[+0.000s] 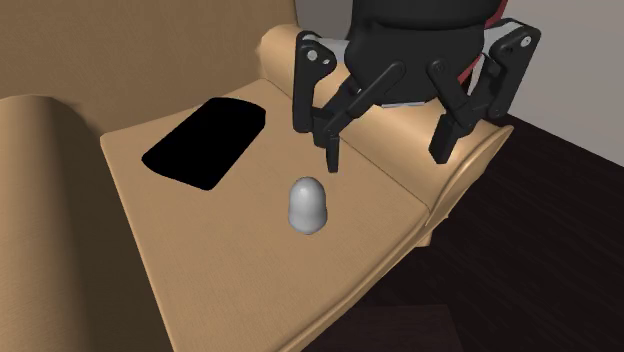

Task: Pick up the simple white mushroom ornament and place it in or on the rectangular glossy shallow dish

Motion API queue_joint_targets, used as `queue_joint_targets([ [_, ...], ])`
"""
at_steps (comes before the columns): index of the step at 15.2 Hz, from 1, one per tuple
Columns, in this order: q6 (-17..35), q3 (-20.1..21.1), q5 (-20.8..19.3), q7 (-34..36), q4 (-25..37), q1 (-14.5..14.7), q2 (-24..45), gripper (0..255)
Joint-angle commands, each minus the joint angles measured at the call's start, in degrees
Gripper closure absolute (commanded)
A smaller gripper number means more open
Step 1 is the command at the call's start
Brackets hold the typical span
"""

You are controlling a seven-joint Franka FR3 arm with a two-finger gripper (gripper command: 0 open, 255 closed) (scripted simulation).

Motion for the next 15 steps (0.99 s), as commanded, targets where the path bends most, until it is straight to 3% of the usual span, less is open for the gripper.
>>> queue_joint_targets([
  [1,0.0,0.0,0.0,0.0,0.0,0.0,0.0,0],
  [15,28.8,4.9,15.2,24.1,-10.9,-3.4,17.0,0],
])
